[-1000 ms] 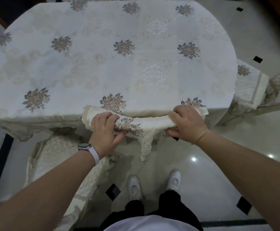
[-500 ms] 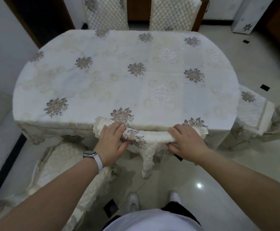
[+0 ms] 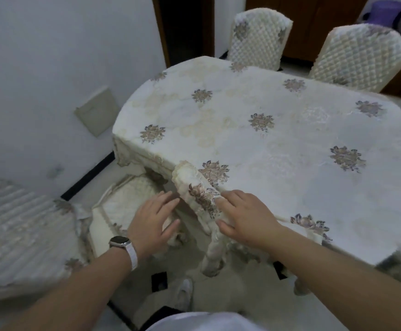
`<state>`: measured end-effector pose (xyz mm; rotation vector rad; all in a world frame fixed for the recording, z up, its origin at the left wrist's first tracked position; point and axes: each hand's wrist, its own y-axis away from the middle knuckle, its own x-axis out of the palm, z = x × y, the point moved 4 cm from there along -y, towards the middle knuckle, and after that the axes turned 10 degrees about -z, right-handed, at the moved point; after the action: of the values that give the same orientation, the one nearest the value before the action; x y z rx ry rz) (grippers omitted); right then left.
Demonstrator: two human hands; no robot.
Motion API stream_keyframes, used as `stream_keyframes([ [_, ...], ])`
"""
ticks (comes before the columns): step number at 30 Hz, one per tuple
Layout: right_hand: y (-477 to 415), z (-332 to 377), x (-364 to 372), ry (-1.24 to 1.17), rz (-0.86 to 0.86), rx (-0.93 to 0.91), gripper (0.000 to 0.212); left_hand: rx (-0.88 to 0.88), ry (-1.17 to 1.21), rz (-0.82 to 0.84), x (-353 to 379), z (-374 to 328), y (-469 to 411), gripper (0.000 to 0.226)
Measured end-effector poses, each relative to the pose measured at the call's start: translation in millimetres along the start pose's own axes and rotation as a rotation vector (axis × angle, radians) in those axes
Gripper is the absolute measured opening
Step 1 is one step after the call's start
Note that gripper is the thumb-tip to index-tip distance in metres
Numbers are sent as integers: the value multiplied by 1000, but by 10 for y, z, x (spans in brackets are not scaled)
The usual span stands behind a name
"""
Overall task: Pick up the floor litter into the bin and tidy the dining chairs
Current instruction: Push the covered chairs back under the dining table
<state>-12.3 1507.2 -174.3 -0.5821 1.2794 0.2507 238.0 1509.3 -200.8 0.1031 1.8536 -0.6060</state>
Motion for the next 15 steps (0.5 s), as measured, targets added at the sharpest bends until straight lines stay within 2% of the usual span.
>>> stream_keyframes([
  [4, -249, 197, 44, -19, 31, -172, 51, -73, -117, -100, -244, 84, 360, 47],
  [10, -704, 729, 131, -46, 50, -330, 52, -271, -255, -231, -668, 380, 827, 45],
  [15, -1109, 1171, 172, -47, 64, -446, 56, -354, -300, -315, -888, 755, 978, 44],
])
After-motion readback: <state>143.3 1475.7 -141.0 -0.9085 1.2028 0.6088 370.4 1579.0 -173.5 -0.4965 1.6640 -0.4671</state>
